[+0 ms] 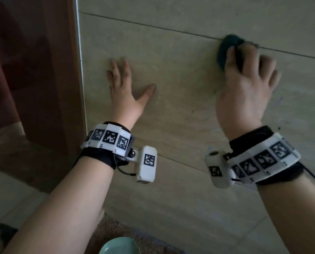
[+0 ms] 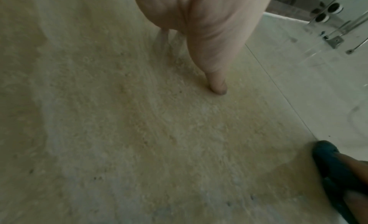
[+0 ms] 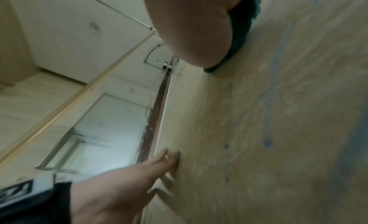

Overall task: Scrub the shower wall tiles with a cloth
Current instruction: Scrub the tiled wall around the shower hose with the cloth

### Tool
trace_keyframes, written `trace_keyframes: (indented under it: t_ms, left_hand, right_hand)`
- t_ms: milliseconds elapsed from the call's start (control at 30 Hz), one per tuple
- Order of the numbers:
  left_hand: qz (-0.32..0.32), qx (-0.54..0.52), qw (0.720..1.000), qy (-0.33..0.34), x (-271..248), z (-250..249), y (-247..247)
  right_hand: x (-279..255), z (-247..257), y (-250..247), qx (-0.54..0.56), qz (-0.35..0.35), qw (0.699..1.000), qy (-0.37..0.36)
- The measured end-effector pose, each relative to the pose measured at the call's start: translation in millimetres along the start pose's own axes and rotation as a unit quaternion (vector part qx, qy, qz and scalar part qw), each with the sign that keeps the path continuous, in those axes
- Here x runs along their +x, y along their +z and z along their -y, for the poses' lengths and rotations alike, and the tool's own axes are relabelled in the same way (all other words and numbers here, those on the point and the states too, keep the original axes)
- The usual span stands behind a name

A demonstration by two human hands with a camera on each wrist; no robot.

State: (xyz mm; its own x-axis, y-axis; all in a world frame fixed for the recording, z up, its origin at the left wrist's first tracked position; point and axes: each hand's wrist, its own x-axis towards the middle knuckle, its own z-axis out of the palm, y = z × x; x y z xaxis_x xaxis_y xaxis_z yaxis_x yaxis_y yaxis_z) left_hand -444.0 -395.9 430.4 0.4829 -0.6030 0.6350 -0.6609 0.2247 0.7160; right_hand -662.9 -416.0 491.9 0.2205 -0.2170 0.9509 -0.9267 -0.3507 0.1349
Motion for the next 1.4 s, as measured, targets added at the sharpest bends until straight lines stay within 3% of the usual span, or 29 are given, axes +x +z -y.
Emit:
trace_keyframes:
  t_ms: [67, 133, 200, 267, 300, 367, 467, 567, 633, 767, 833, 900, 1033, 1100, 1200, 1333, 1400]
  left_hand:
    - [0.0, -0.005, 1.0, -0.001, -0.9, -1.9, 0.5]
    - [0.001, -0.001, 1.0, 0.005, -3.4, -2.9, 2.0]
    - [0.008, 0.012, 1.0, 0.017, -9.2, -2.2, 4.2]
    - [0.021, 0.029, 0.999, 0.028, -15.3, 0.5, 7.1]
    - [0.024, 0.035, 0.999, 0.032, -17.7, 1.9, 8.2]
    - [0.019, 0.045, 0.998, 0.035, -20.1, 3.5, 9.5]
    - [0.016, 0.041, 0.999, 0.032, -19.3, 3.7, 11.1]
    - [0.009, 0.028, 0.999, 0.03, -20.0, 3.9, 14.6]
    - [0.006, 0.021, 0.999, 0.03, -22.9, 2.8, 17.3]
    - [0.007, 0.018, 0.999, 0.032, -27.7, 3.1, 20.2]
    - [0.012, 0.019, 0.999, 0.035, -27.9, 4.5, 19.1]
    - [0.021, 0.022, 0.999, 0.032, -27.4, 5.3, 17.8]
    - [0.018, 0.011, 0.999, 0.031, -28.7, 4.7, 19.5]
    - [0.017, 0.006, 0.999, 0.033, -30.2, 4.8, 21.2]
    - [0.024, 0.007, 0.999, 0.042, -31.0, 9.1, 20.7]
    - [0.028, 0.027, 0.998, 0.057, -31.5, 11.5, 17.6]
    - [0.031, 0.032, 0.998, 0.051, -31.9, 10.4, 16.4]
  right_hand:
    - [-16.6, 9.2, 7.4, 0.001, -0.002, 0.998, -0.058]
    - [-54.9, 26.5, 20.6, 0.015, 0.04, 0.982, -0.184]
    - [-96.7, 38.1, 31.3, 0.005, 0.109, 0.944, -0.31]
    - [-123.0, 41.6, 35.4, -0.023, 0.162, 0.908, -0.385]
    - [-124.3, 40.8, 33.8, -0.023, 0.175, 0.905, -0.388]
    - [-105.7, 34.7, 25.7, -0.006, 0.159, 0.928, -0.337]
    - [-57.5, 8.1, 4.9, 0.004, 0.087, 0.978, -0.191]
    - [-30.4, -16.5, -7.2, -0.024, 0.04, 0.997, -0.058]
    - [-42.1, -6.6, -0.7, -0.02, 0.048, 0.996, -0.07]
    - [-113.9, 26.1, 22.3, 0.002, 0.14, 0.954, -0.263]
    - [-128.7, 25.6, 22.0, 0.003, 0.169, 0.94, -0.298]
    - [-111.0, 16.2, 15.1, 0.03, 0.158, 0.952, -0.259]
    - [-52.7, -7.0, -2.4, 0.012, 0.069, 0.995, -0.07]
    - [-50.8, -1.9, -0.1, 0.014, 0.053, 0.998, -0.039]
    - [-83.9, 27.5, 21.6, 0.033, 0.08, 0.983, -0.161]
    - [-143.5, 59.3, 45.5, 0.019, 0.178, 0.922, -0.343]
    - [-156.9, 60.9, 44.7, 0.006, 0.215, 0.893, -0.396]
